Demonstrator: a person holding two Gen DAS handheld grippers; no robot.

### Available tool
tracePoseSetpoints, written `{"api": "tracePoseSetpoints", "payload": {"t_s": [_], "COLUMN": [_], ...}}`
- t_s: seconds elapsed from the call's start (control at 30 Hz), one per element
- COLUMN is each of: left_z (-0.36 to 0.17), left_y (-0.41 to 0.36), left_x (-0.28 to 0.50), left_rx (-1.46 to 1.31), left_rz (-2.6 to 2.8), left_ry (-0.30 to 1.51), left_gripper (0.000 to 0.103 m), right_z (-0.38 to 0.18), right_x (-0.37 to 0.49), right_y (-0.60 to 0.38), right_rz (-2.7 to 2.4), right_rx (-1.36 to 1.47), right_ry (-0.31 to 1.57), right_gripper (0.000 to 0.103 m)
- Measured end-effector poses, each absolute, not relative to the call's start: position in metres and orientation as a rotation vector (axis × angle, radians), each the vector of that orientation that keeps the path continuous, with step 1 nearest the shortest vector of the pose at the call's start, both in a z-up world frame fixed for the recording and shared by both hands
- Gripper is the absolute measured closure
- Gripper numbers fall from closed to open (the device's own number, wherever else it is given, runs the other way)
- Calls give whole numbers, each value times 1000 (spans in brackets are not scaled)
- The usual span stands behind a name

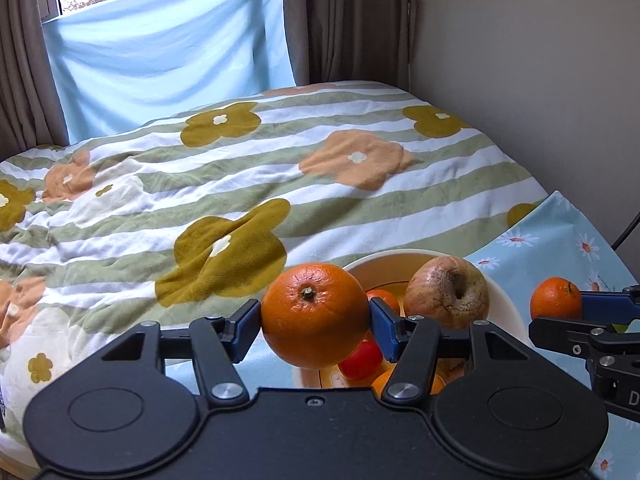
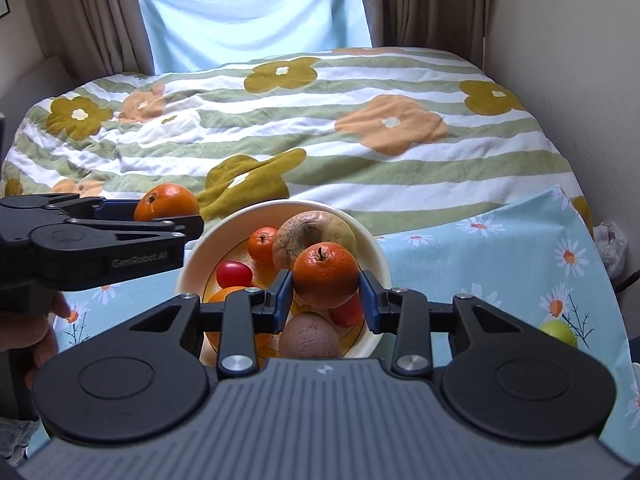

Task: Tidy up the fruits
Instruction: 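Carry the orange and tangerine up and over to the white bowl, then open the left gripper over the bowl while the right gripper lowers and releases the tangerine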

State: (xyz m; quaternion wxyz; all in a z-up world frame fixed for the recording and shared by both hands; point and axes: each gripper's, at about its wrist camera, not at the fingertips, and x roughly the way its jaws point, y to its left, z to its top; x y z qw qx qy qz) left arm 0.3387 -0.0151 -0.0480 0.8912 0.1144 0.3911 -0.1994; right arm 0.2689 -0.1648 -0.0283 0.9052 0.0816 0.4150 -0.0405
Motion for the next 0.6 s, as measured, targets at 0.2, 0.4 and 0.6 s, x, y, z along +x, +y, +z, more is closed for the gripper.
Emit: {"api": "tracePoseSetpoints", "payload": {"t_s": [0.2, 0.4, 0.6], "left_z": [-66, -71, -52], "left_y": [-22, -28, -16], "left_x": [355, 358, 349], "left_rx": [236, 254, 233], "left_rz": [-427, -448, -442], "left_ry": [840, 830, 774], "left_gripper": [40, 33, 10], "right_z": [-40, -47, -44], "right_x": [274, 277, 278], "right_y": [-163, -163, -164], "right_rz": [-97, -105, -107], "right_rx": [177, 185, 177], "right_ry": [886, 901, 902], "right_gripper": [52, 52, 52]}}
